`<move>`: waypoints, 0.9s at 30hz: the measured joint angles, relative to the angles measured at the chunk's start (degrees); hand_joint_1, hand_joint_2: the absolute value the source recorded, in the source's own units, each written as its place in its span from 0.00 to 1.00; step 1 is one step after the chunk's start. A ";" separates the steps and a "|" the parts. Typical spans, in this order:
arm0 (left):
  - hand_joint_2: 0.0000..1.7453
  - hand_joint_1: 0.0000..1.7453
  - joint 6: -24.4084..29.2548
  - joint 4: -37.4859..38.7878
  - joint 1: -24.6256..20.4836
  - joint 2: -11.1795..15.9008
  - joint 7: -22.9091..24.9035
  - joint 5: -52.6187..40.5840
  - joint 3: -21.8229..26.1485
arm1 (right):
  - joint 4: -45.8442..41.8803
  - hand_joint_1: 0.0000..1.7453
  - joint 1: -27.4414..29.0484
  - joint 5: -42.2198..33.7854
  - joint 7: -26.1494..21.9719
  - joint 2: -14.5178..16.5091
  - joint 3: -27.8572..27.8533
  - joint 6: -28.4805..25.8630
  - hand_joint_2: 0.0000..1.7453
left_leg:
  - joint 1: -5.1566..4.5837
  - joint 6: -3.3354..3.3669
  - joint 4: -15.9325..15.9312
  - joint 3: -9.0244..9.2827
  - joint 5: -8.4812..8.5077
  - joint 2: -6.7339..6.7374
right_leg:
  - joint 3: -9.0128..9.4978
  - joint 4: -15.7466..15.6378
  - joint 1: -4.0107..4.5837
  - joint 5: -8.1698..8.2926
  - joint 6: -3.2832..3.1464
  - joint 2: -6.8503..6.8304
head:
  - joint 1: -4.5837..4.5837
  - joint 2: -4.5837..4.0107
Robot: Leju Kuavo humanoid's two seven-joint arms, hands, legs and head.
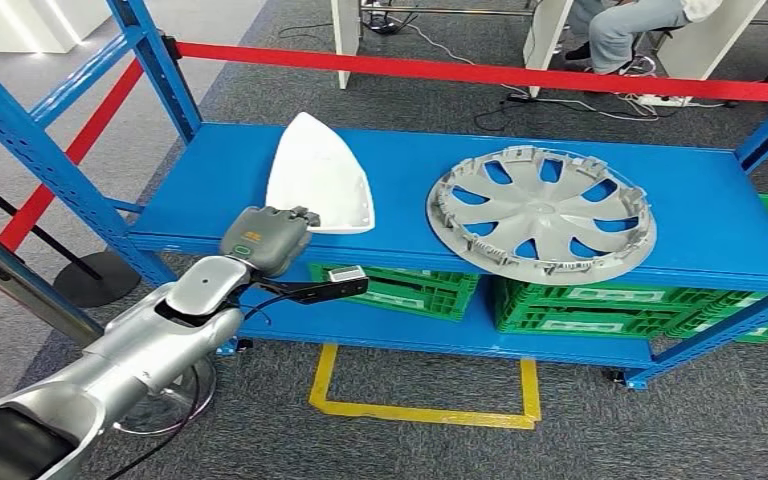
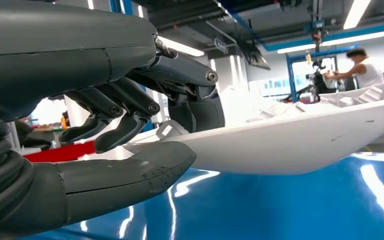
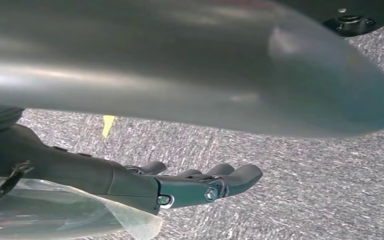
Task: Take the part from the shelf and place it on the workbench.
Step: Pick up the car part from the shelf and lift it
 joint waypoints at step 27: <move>1.00 1.00 -0.08 -6.79 -0.73 2.67 -0.34 -2.23 1.34 | 0.00 0.00 -0.07 0.34 -1.46 0.00 0.59 0.67 0.00 | 0.00 0.00 0.00 -0.01 0.00 0.00 | 0.00 0.00 0.00 0.00 0.00 0.00 | 0.00 0.00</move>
